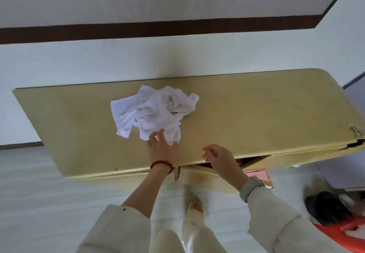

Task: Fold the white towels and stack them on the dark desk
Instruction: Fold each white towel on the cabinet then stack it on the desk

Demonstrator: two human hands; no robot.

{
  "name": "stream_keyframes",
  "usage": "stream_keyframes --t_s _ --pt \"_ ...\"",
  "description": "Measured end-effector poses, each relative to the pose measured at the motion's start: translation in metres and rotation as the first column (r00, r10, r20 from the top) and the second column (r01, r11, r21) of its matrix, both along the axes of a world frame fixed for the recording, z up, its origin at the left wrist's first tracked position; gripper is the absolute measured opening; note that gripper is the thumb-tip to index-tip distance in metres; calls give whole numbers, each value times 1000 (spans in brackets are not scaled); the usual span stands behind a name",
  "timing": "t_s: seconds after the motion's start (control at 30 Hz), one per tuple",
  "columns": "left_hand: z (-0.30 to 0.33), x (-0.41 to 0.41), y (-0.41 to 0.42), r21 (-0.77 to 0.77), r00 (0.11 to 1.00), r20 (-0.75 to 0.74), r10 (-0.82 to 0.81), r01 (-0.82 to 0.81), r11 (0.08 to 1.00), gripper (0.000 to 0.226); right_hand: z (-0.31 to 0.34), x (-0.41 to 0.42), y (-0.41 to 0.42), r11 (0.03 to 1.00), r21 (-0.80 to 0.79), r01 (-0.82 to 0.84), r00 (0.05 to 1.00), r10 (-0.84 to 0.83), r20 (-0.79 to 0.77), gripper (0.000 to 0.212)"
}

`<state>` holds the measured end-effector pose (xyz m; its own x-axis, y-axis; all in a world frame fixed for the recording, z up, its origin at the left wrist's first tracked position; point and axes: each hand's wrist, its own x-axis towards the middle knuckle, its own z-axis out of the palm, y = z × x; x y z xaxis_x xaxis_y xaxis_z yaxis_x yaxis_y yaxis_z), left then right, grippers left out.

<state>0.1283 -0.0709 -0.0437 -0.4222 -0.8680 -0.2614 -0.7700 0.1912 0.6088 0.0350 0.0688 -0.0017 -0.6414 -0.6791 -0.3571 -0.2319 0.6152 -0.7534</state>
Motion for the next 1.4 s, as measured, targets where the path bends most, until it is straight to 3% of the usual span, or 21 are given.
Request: stream_keyframes --t_s 0.07,0.13,0.2,0.3,0.37,0.47,0.53,0.63,0.77,0.9,1.03,1.2,1.4 --pt "-16 -15 -10 -42 996 88 12 -8 999 61 -6 -16 -13 999 26 -41 999 41 16 23" --pt "-28 -26 -22 -102 993 108 45 -34 994 46 -12 -31 -25 996 34 -81 996 80 28 24" --pt "-30 -34 -34 -112 994 20 105 -102 988 24 -15 -44 -39 996 18 -93 995 92 29 24" --pt "-10 -33 -47 -82 978 -178 112 -128 988 16 -17 -54 -64 985 4 -170 985 170 -27 29" --pt "15 -29 -61 -23 950 -308 46 -56 998 16 -12 -56 -89 959 -28 -280 957 277 -88 48" --pt "61 -26 -90 -6 918 -373 -134 143 990 20 9 -58 -133 882 -92 -462 874 435 -217 68" --pt "93 -27 -107 -42 888 -417 -193 193 980 23 27 -62 -158 847 -98 -523 839 490 -237 56" --pt "132 -34 -127 -70 850 -492 -189 178 982 26 60 -75 -175 852 -99 -514 855 500 -137 10" --pt "166 -66 -141 -135 809 -545 -219 173 976 19 85 -111 -163 904 -153 -400 915 384 -125 24" --pt "183 -128 -123 -224 764 -467 -445 384 896 10 106 -172 -115 968 -127 -215 967 192 -167 24" --pt "184 -209 -90 -263 712 -385 -587 525 810 11 126 -243 -46 994 -108 -3 950 -31 -312 15" --pt "198 -316 -48 -351 661 -427 -617 507 787 10 147 -329 29 968 -160 192 793 -249 -556 19" --pt "210 -378 -13 -419 616 -476 -627 468 778 6 150 -380 99 916 -326 234 563 -401 -723 19"
